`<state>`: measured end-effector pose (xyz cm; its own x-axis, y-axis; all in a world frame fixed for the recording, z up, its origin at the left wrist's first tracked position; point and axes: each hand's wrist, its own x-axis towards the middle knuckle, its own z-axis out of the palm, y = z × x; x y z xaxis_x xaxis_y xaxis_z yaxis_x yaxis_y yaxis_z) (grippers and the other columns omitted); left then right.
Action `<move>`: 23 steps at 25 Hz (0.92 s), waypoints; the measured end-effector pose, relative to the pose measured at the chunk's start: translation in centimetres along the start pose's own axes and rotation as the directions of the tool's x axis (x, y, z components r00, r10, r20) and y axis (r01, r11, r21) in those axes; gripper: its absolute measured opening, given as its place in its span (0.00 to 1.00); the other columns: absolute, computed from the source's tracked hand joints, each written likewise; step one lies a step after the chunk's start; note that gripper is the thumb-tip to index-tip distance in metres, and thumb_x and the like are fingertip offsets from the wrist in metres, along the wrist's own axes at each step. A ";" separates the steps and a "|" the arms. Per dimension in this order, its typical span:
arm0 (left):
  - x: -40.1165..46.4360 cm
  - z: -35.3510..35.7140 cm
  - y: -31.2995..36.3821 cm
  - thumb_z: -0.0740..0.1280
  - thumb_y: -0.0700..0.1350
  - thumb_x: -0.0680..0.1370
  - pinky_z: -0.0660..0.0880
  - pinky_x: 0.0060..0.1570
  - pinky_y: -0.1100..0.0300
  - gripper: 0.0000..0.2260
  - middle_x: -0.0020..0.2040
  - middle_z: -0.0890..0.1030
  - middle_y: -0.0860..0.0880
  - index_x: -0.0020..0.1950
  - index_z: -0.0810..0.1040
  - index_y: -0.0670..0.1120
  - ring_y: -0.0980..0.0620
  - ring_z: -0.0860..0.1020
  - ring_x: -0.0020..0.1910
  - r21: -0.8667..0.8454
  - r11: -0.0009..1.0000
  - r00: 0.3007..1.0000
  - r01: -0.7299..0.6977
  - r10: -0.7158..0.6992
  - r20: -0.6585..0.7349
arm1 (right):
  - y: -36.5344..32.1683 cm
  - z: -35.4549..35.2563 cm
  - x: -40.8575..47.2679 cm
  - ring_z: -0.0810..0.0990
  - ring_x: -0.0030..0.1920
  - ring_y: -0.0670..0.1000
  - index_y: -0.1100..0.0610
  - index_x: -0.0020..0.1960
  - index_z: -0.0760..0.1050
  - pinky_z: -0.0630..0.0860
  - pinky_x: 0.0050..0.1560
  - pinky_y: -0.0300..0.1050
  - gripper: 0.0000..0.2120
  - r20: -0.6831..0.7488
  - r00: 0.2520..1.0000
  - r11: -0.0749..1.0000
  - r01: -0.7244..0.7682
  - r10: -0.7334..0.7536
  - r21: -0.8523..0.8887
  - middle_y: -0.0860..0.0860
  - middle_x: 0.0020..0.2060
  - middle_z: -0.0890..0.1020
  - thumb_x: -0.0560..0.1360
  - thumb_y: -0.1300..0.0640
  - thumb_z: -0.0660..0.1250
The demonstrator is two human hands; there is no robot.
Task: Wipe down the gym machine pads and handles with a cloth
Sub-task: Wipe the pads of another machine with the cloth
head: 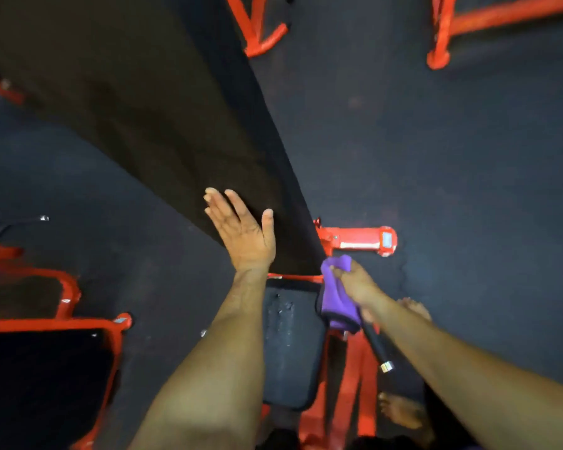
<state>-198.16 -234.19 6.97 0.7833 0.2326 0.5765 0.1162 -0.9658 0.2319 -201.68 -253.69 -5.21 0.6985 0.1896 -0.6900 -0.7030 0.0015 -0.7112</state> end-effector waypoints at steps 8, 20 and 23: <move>-0.4 -9.1 3.0 0.69 0.51 0.81 0.61 0.78 0.42 0.41 0.84 0.36 0.54 0.85 0.46 0.51 0.47 0.48 0.84 -0.226 0.951 0.922 0.213 -0.120 0.369 | -17.6 -0.7 -17.2 0.77 0.53 0.42 0.49 0.53 0.76 0.71 0.55 0.34 0.02 0.558 0.617 0.301 0.774 -0.555 -0.557 0.45 0.50 0.78 0.82 0.53 0.64; 5.5 -14.8 6.8 0.63 0.57 0.84 0.52 0.81 0.48 0.38 0.85 0.40 0.53 0.85 0.43 0.52 0.52 0.46 0.83 -0.454 0.815 0.928 0.360 -0.360 0.090 | -41.0 8.4 -28.2 0.74 0.66 0.59 0.55 0.64 0.78 0.76 0.59 0.51 0.19 0.905 -0.337 -0.949 0.263 -0.258 -0.172 0.57 0.65 0.76 0.74 0.57 0.72; 7.7 -13.9 8.5 0.61 0.61 0.83 0.48 0.81 0.40 0.39 0.81 0.30 0.57 0.83 0.36 0.56 0.54 0.37 0.82 -0.482 0.759 0.899 0.438 -0.386 0.207 | -44.6 8.7 -24.7 0.65 0.75 0.65 0.49 0.69 0.75 0.60 0.69 0.75 0.25 0.983 -0.044 -0.984 -0.007 -0.180 -0.180 0.57 0.74 0.70 0.74 0.47 0.69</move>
<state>-199.64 -239.03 24.24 0.7857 0.5585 0.2660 0.1366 -0.5761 0.8059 -188.75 -249.88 44.74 -0.0358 0.9563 0.2903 0.7104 -0.1800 0.6804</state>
